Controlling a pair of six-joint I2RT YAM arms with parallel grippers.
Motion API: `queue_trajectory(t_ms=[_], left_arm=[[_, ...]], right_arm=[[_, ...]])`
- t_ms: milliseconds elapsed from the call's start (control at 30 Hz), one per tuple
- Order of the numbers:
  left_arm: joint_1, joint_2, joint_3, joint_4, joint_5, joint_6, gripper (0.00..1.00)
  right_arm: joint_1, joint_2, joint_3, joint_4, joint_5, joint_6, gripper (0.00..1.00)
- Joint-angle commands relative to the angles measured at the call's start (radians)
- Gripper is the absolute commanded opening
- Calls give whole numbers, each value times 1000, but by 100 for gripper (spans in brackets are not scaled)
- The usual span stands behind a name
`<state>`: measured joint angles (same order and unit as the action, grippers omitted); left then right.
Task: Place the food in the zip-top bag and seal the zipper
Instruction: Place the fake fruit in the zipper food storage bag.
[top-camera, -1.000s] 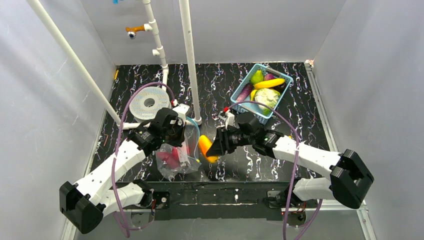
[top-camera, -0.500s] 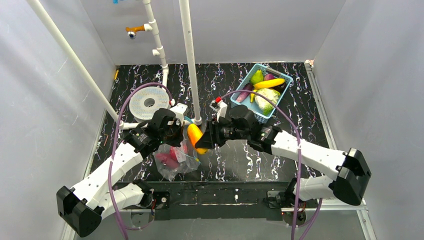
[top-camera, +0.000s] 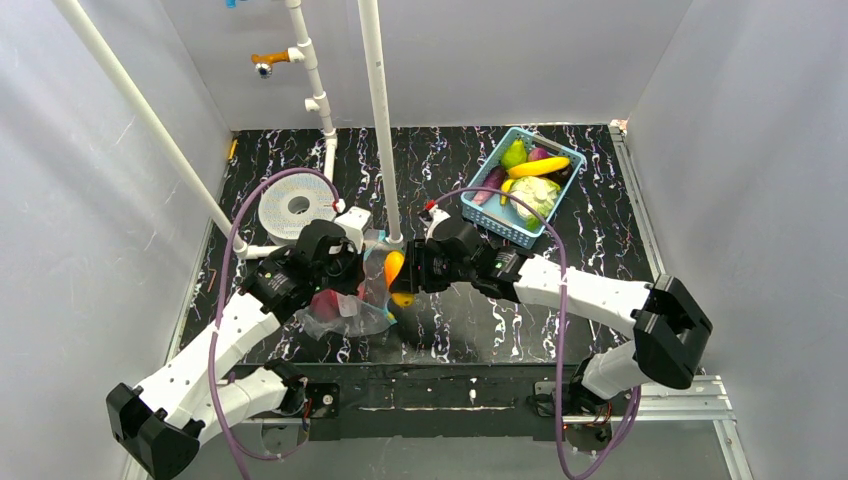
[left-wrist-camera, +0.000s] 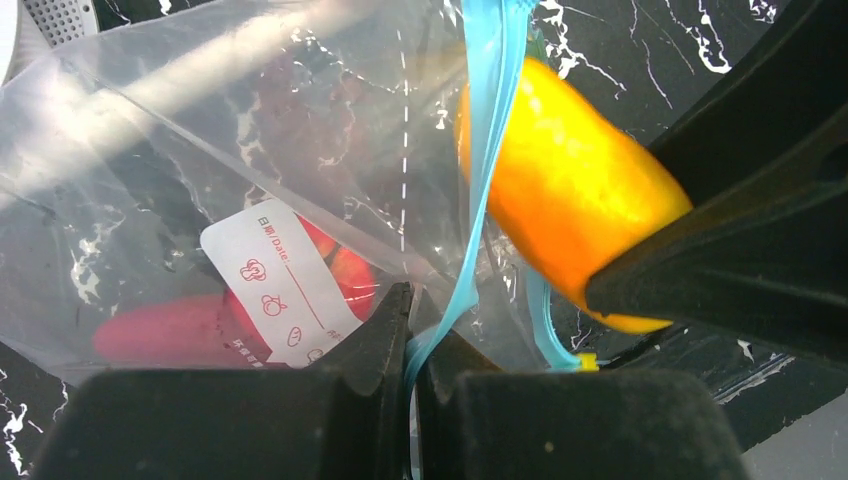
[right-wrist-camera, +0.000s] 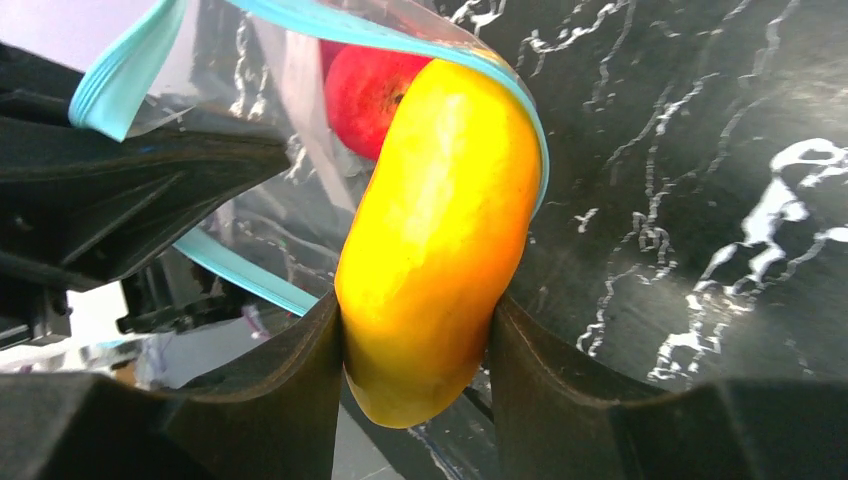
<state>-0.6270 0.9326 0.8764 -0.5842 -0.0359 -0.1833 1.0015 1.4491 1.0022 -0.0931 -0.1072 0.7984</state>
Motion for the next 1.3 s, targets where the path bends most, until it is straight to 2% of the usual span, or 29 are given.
queue_trajectory(t_ms=[0,233,400,633,1000,1067,1267], left_arm=[[-3,-29,-2,-1,-8,3,0],[-3,-20,0,0,10,6,0],[-3,-41,-1,1,11,6,0],[-3,-86,-7,8,27,7,0],[-3,-155,-24,31,35,15,0],[-3,-153,-23,29,32,16,0],[-2,-154,-26,25,5,17,0]], right_arm=[[17,-42,92,-68,156,-78,19],[55,89,262,-74,-2,-178,30],[47,128,325,-61,5,-209,42],[31,177,361,-78,49,-237,50],[31,157,386,-104,101,-320,87],[31,148,382,-106,97,-328,90],[31,78,329,-112,98,-337,90]])
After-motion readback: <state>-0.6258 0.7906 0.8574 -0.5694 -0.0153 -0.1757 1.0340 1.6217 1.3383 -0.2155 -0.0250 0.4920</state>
